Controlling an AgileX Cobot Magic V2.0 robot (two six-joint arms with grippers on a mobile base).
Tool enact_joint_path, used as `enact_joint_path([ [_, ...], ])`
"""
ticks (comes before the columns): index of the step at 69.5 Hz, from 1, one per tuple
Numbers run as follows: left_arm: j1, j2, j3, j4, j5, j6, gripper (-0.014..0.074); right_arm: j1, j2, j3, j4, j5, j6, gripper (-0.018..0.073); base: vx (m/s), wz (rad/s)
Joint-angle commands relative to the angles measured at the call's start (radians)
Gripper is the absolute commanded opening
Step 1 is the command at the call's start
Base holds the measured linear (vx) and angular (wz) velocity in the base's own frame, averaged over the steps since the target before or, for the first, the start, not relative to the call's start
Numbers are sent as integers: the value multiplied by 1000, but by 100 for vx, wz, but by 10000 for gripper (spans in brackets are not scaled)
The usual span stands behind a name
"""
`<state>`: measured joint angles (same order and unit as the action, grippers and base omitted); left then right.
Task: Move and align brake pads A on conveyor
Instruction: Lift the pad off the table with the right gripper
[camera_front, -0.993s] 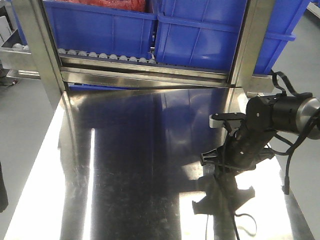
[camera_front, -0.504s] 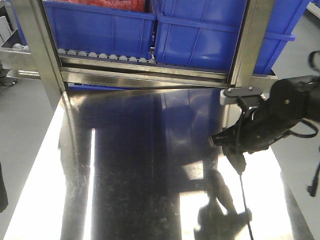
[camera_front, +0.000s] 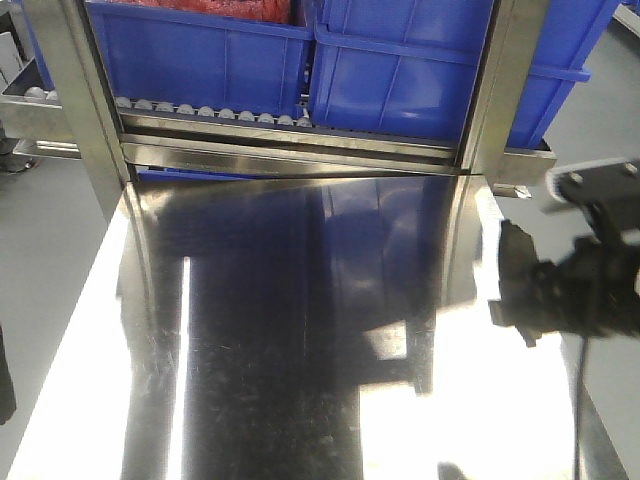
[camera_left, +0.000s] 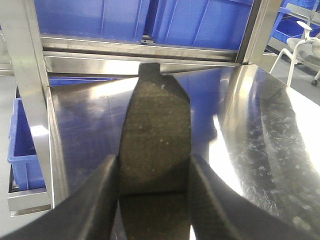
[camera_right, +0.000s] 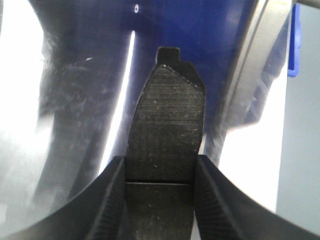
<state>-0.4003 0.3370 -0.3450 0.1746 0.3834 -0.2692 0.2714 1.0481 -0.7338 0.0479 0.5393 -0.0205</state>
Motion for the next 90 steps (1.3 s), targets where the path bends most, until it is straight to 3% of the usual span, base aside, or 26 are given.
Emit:
enact_joint_path([
  [1, -6, 6, -29, 5, -98, -2, 73, -2, -139, 58, -23, -85, -8, -3, 0, 0],
  [25, -6, 6, -29, 5, -98, -2, 73, -2, -569, 305, -48, -99, -8, -3, 0, 0],
  [35, -6, 6, -29, 5, -98, -2, 73, -2, -675, 376, -48, -194, -8, -3, 0, 0],
  [90, -6, 6, -29, 5, -98, -2, 73, -2, -694, 384, -48, -213, -7, -3, 0, 0],
])
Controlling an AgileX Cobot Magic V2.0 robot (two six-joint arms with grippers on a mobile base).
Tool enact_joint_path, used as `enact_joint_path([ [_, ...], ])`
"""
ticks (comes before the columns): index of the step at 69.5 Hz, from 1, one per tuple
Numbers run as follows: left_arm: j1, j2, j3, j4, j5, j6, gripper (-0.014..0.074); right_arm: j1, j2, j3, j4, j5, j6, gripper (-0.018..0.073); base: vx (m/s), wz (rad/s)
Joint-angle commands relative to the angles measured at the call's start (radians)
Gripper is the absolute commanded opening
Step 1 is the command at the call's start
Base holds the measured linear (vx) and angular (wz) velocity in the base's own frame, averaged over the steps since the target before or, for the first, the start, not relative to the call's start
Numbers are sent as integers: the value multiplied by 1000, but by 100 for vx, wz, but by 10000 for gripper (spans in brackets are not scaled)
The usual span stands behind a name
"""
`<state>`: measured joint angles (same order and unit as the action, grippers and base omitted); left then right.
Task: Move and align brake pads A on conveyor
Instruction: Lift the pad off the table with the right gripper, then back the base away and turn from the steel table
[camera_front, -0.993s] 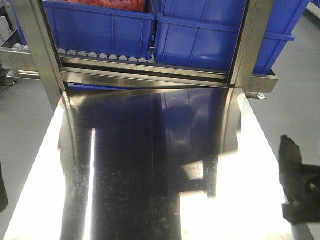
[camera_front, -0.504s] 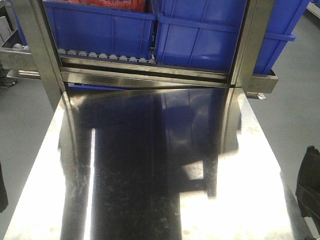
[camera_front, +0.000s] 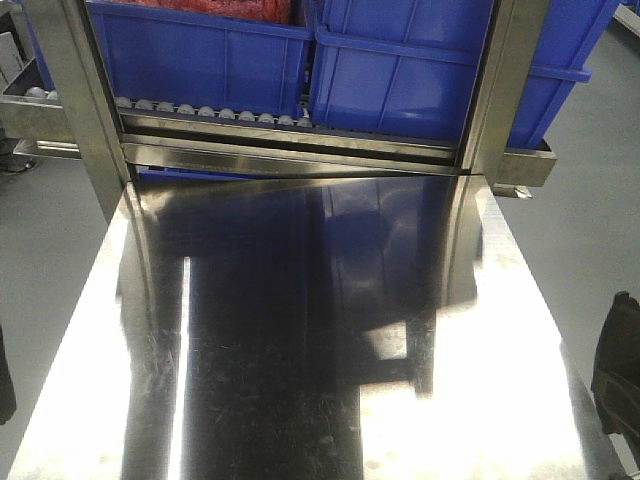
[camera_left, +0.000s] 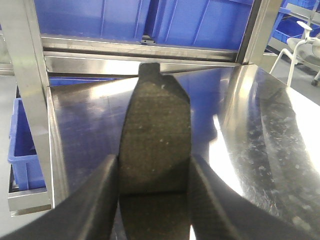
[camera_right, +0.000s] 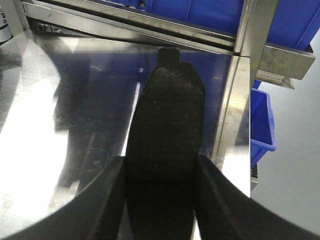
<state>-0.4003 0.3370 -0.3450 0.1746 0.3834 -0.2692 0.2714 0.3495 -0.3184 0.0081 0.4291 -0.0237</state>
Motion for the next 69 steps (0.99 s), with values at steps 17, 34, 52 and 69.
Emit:
enact_joint_path([
  [17, -6, 6, -29, 5, -98, -2, 73, -2, 5, -32, -8, -101, -3, -3, 0, 0],
  [34, -6, 6, -29, 5, -98, -2, 73, -2, 5, -32, -8, -101, -3, -3, 0, 0],
  [52, -6, 6, -29, 5, -98, -2, 73, -2, 5, -32, -8, -101, -3, -3, 0, 1],
  [69, -6, 6, -29, 5, -98, -2, 73, -2, 5, -32, -8, -101, -3, -3, -5, 5],
])
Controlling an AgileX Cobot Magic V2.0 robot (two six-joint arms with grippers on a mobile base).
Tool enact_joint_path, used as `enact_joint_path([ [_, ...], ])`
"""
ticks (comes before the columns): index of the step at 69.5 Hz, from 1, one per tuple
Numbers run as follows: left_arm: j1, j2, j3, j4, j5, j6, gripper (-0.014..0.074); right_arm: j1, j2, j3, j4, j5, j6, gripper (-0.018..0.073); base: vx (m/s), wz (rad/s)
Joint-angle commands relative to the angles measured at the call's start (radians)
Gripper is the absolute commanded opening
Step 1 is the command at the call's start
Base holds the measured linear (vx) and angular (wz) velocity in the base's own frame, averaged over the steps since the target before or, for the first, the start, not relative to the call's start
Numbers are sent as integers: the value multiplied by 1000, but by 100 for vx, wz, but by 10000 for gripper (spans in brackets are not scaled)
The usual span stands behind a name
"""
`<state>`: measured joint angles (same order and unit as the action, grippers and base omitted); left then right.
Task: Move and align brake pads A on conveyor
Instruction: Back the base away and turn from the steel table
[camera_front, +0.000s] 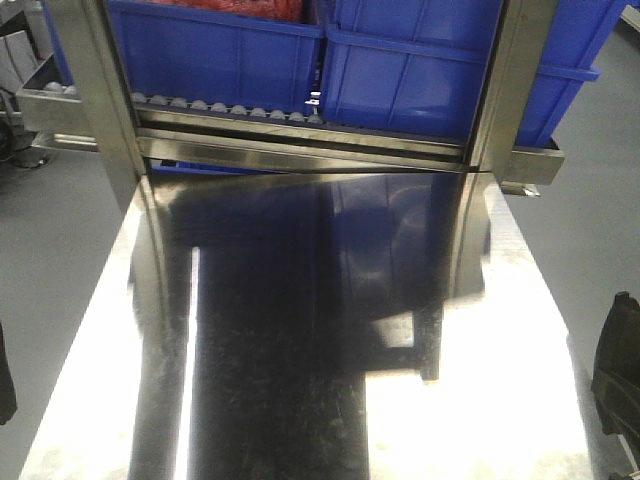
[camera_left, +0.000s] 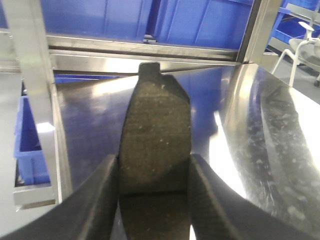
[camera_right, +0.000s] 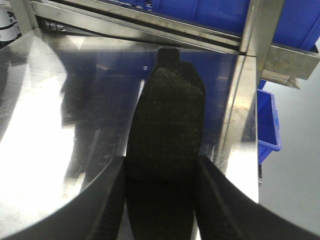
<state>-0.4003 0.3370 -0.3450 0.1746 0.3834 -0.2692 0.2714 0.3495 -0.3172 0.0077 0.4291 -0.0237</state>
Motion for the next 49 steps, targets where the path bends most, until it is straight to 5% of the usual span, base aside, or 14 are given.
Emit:
enact_joint_path([
  [1, -6, 6, -29, 5, -98, -2, 73, -2, 5, -33, -8, -101, -3, -3, -11, 15],
  [49, -6, 6, -29, 5, -98, -2, 73, -2, 5, -33, -8, -101, -1, -3, -12, 41],
])
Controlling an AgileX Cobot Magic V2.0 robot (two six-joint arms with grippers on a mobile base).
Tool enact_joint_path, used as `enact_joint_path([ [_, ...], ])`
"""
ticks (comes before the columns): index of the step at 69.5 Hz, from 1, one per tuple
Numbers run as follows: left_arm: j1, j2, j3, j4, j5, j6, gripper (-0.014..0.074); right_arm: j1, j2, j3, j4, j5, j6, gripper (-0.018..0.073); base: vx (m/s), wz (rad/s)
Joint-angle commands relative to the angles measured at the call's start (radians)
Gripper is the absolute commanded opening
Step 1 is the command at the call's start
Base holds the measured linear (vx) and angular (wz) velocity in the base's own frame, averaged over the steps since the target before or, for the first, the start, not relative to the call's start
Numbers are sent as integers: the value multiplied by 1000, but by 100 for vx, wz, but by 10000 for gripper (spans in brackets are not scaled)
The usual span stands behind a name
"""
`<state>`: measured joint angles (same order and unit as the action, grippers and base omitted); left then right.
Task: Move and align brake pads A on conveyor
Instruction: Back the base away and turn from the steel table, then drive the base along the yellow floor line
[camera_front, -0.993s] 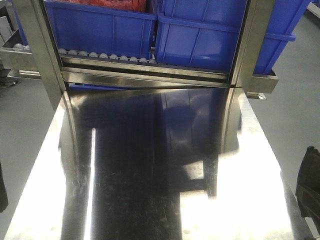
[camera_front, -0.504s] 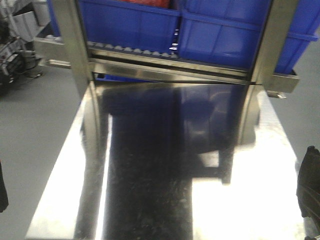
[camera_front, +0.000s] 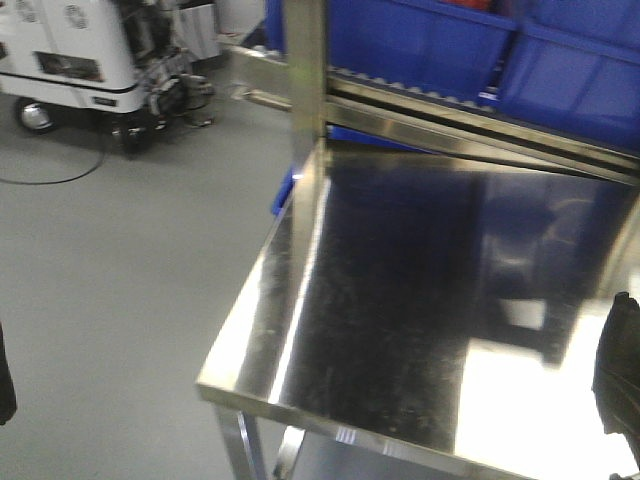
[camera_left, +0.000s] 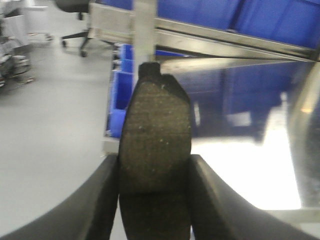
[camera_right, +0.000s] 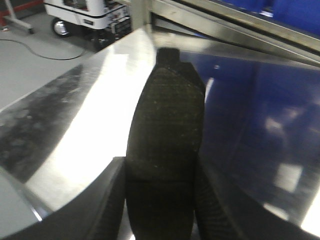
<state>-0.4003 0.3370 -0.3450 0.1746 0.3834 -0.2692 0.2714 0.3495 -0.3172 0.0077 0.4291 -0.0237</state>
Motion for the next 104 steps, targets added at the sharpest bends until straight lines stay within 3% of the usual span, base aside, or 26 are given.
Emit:
enact_joint_path([
  [1, -6, 6, -29, 5, -98, -2, 73, -2, 5, -33, -8, -101, -1, -3, -8, 54],
  [104, -6, 6, -29, 5, -98, -2, 73, -2, 5, -33, -8, -101, -1, -3, 3, 58],
])
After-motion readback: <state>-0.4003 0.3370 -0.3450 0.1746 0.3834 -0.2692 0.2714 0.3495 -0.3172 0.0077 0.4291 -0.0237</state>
